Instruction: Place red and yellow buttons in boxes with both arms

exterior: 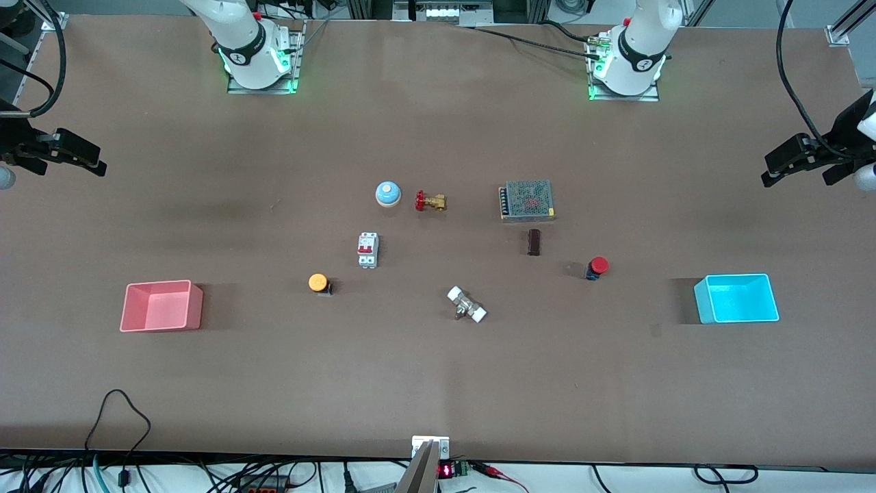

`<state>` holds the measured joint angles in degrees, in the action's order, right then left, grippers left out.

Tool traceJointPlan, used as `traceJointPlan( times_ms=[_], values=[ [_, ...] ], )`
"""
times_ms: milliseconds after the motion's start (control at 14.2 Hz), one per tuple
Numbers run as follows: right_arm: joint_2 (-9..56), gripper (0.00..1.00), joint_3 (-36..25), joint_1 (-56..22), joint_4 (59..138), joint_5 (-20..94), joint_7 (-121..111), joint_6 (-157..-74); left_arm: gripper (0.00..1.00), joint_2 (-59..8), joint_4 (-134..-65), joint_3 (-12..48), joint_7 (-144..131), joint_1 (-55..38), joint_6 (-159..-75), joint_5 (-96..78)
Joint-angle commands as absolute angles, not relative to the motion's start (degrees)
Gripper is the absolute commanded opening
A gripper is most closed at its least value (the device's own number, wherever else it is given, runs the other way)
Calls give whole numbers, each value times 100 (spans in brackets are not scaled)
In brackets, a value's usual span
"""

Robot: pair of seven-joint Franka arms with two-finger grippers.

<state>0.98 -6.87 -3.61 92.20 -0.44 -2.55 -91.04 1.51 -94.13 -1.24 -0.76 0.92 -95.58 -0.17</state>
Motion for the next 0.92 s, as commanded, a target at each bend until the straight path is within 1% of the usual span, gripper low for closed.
traceJointPlan(
  times_ms=[0,282,423,564,705,846],
  values=[
    [9,100,-668,-334,9237,-79,-193,-9061,100,158,-9369,-88,-132,97,-9536,62],
    [18,100,-659,-334,9237,-79,-193,-9061,100,106,-9387,-79,-132,97,-9571,35],
    [44,100,-668,-325,9237,-79,-202,-9096,100,-87,-9483,-70,-132,36,-9720,0],
    [254,100,-659,-343,9237,-105,-202,-9167,100,-350,-9510,52,-263,18,-9834,0],
    [499,100,-642,-386,9246,-123,-193,-9210,100,-640,-9632,271,-579,18,-10158,0],
    [798,100,-598,-465,9246,-53,-193,-9491,100,-808,-10052,430,-912,9,-10842,0]
  ],
)
